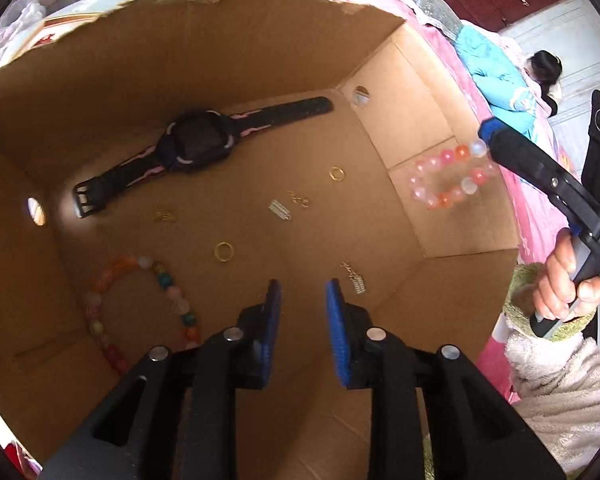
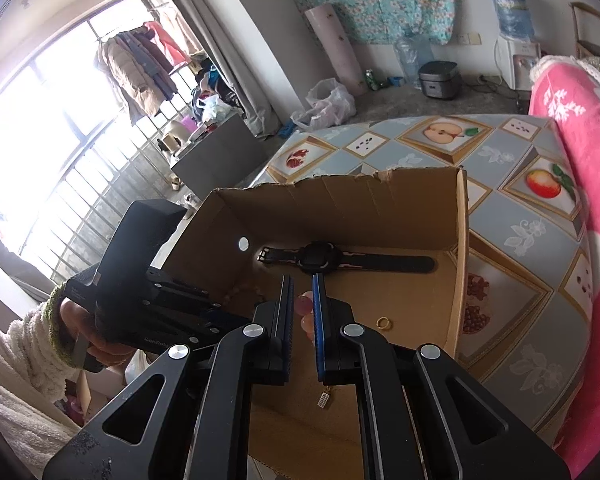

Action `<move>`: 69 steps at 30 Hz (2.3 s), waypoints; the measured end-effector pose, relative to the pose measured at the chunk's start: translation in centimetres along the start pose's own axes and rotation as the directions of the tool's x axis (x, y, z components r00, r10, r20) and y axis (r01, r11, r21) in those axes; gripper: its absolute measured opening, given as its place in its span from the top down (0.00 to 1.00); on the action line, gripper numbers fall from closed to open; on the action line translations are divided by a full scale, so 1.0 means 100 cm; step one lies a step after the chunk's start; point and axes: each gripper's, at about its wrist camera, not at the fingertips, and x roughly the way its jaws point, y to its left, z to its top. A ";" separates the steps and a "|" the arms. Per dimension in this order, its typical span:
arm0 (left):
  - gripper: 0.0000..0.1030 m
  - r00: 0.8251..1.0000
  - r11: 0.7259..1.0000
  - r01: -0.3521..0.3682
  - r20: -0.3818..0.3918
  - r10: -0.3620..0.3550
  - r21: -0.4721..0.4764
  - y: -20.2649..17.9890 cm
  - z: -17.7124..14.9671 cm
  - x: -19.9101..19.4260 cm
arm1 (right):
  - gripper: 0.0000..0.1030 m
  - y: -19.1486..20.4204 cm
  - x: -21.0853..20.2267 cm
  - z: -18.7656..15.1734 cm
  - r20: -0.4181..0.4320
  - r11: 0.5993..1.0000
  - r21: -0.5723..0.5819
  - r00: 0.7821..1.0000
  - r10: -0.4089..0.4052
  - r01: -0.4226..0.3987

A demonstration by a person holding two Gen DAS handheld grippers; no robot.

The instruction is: Organize jewelry

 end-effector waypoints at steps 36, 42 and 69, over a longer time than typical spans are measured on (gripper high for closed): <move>0.05 0.663 0.917 -0.268 0.634 0.398 -0.296 -0.002 -0.155 -0.141 | 0.21 0.048 -0.087 -0.056 0.195 0.927 0.098 0.906 -0.375 0.362; 0.05 0.550 0.835 -0.367 0.629 0.550 -0.409 -0.029 -0.173 -0.150 | 0.08 0.080 -0.094 -0.072 0.244 0.894 0.099 0.861 -0.447 0.436; 0.05 0.727 0.753 -0.492 0.270 0.632 -0.437 -0.051 -0.141 -0.054 | 0.08 0.067 -0.011 -0.099 -0.112 0.833 0.075 0.834 -0.540 0.549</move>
